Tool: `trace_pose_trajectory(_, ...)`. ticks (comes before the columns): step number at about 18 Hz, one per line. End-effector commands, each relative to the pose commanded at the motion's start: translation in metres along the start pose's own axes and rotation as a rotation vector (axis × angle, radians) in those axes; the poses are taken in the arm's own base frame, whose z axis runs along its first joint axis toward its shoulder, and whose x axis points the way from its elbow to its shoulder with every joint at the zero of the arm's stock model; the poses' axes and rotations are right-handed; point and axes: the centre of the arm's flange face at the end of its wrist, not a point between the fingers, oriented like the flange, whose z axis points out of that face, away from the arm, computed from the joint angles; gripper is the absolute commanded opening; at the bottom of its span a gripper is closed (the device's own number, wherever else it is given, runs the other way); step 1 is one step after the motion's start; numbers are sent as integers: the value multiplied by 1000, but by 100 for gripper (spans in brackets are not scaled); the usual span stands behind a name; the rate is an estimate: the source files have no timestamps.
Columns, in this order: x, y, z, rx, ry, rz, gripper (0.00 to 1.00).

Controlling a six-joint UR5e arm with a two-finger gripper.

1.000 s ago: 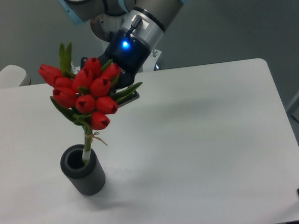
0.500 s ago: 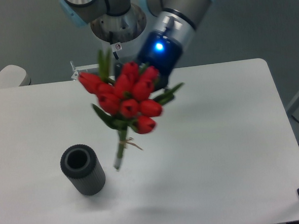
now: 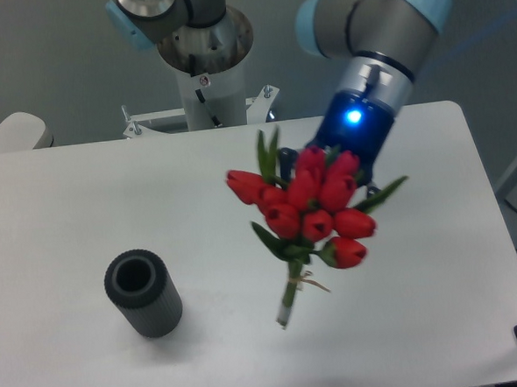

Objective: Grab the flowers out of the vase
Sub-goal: 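Carry the tulip bouquet up and away from the vase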

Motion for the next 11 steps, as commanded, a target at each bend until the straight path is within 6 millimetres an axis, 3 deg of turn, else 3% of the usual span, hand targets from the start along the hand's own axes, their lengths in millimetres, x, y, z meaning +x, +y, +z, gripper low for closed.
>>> trace_pose_trajectory(11, 0, 15, 12, -30, 10, 40, 30)
